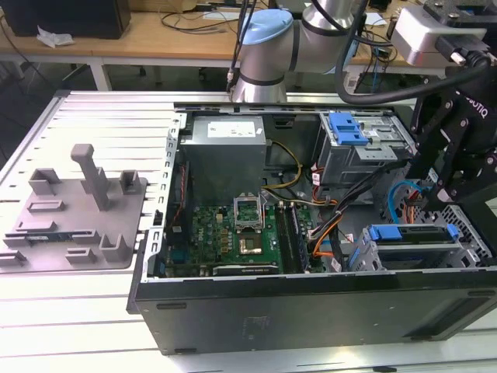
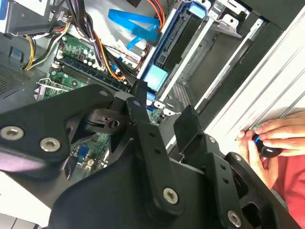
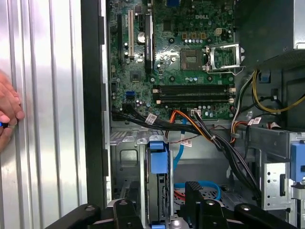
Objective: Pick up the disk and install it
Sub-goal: 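Insert the disk into the insertion slot, then insert the first disk wire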
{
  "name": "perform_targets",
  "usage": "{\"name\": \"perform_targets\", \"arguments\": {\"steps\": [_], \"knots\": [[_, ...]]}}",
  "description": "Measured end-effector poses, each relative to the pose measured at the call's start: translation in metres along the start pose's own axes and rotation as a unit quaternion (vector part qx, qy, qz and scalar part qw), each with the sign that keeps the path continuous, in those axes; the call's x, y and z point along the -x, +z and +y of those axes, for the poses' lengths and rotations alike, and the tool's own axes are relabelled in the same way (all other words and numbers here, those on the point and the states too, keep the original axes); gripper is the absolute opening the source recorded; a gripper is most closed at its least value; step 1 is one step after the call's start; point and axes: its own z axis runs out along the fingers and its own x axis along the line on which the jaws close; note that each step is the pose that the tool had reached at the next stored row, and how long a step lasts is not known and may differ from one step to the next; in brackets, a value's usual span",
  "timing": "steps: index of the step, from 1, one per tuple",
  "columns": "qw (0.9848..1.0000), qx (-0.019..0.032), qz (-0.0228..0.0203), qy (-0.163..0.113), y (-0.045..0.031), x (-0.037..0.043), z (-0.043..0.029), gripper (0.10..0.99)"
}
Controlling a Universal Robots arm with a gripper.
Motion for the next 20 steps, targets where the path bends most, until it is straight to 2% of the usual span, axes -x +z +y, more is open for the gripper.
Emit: {"name": "perform_targets", "arguments": {"steps": [15, 17, 18, 20], "knots": [[1.0000, 0.0000, 0.0000, 0.000, 0.0000, -0.0005, 0.0000, 0.502], [1.0000, 0.0000, 0.0017, 0.000, 0.0000, 0.0012, 0.0000, 0.502], [0.9999, -0.0003, 0.0117, 0.000, 0.0002, 0.0065, 0.0001, 0.502], [0.9997, -0.0007, 0.0251, 0.000, 0.0004, 0.0125, 0.0003, 0.502]]}}
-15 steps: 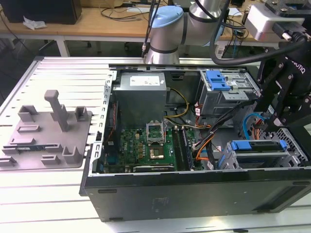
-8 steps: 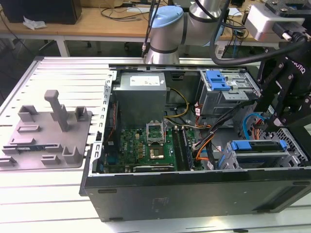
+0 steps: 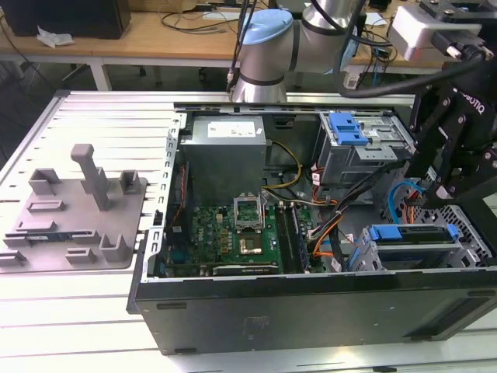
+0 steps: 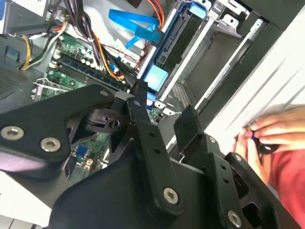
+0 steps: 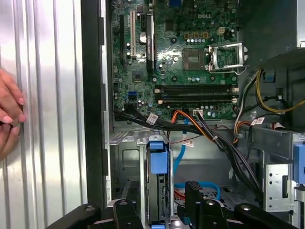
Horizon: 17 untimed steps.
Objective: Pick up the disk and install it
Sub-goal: 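Insert the first disk wire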
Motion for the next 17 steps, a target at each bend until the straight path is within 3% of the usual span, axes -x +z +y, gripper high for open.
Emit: {"name": "perform_targets", "arguments": {"steps": [1, 2, 3, 5, 6, 8, 10, 17], "knots": [[0.9999, -0.0004, 0.0168, 0.000, -0.0003, 0.0066, 0.0002, 0.502], [0.9993, -0.0010, 0.0370, -0.001, -0.0004, 0.0149, 0.0004, 0.502], [0.9989, -0.0012, 0.0459, -0.001, -0.0006, 0.0205, 0.0006, 0.502], [0.9984, -0.0015, 0.0560, -0.001, -0.0009, 0.0327, 0.0008, 0.502], [0.9981, -0.0016, 0.0616, -0.001, -0.0013, 0.0444, 0.0009, 0.502], [0.9974, -0.0019, 0.0713, -0.001, -0.0016, 0.0598, 0.0003, 0.502], [0.9971, -0.0020, 0.0761, -0.001, -0.0018, 0.0670, -0.0035, 0.502], [0.9970, 0.0053, 0.0768, -0.002, -0.0006, 0.0703, -0.0412, 0.502]]}}
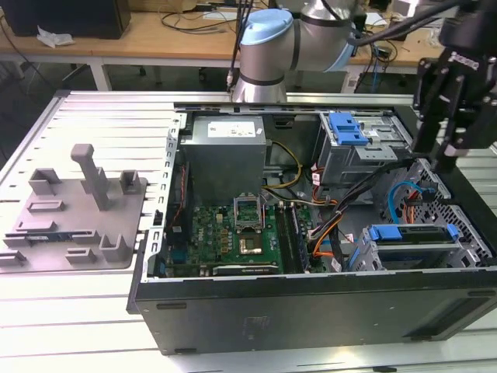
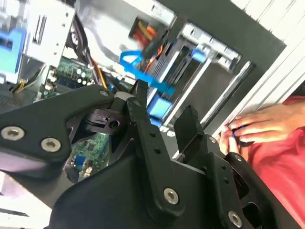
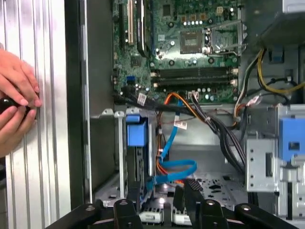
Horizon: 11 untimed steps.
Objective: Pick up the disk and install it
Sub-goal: 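Insert the first disk wire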
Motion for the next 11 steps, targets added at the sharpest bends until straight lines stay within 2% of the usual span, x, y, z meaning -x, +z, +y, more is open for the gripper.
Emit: {"name": "perform_targets", "arguments": {"steps": [1, 2, 4, 6, 7, 11], "knots": [[1.0000, 0.0004, 0.0032, 0.000, 0.0002, 0.0003, -0.0075, 0.502], [0.9999, 0.0007, 0.0139, 0.003, 0.0001, 0.0004, -0.0122, 0.502], [0.9996, 0.0010, 0.0284, 0.006, 0.0002, 0.0005, -0.0138, 0.502], [0.9991, 0.0015, 0.0407, 0.011, 0.0002, 0.0004, -0.0150, 0.502], [0.9990, 0.0019, 0.0435, 0.013, 0.0002, 0.0008, -0.0155, 0.502], [0.9987, 0.0047, 0.0439, 0.025, 0.0011, 0.0038, -0.0164, 0.502]]}}
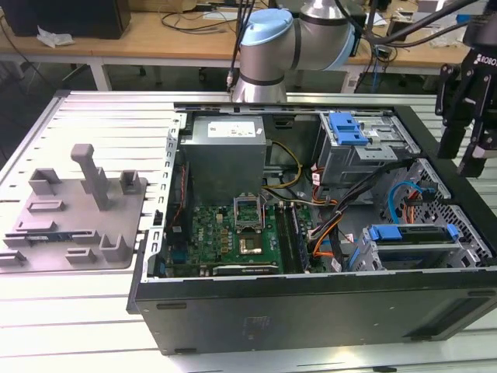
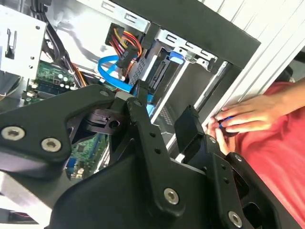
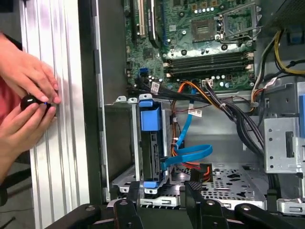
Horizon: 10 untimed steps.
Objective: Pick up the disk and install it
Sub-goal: 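Insert the first disk wire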
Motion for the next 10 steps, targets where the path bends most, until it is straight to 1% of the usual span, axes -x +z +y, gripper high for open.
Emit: {"name": "perform_targets", "arguments": {"steps": [2, 5, 6, 10], "knots": [[0.9999, 0.0028, 0.0001, 0.010, 0.0011, 0.0005, -0.0008, 0.502], [0.9993, 0.0100, 0.0004, 0.037, 0.0044, 0.0020, -0.0030, 0.502], [0.9992, 0.0102, 0.0040, 0.039, 0.0054, 0.0044, -0.0047, 0.502], [0.9990, 0.0098, 0.0128, 0.041, 0.0067, 0.0111, -0.0072, 0.502]]}}
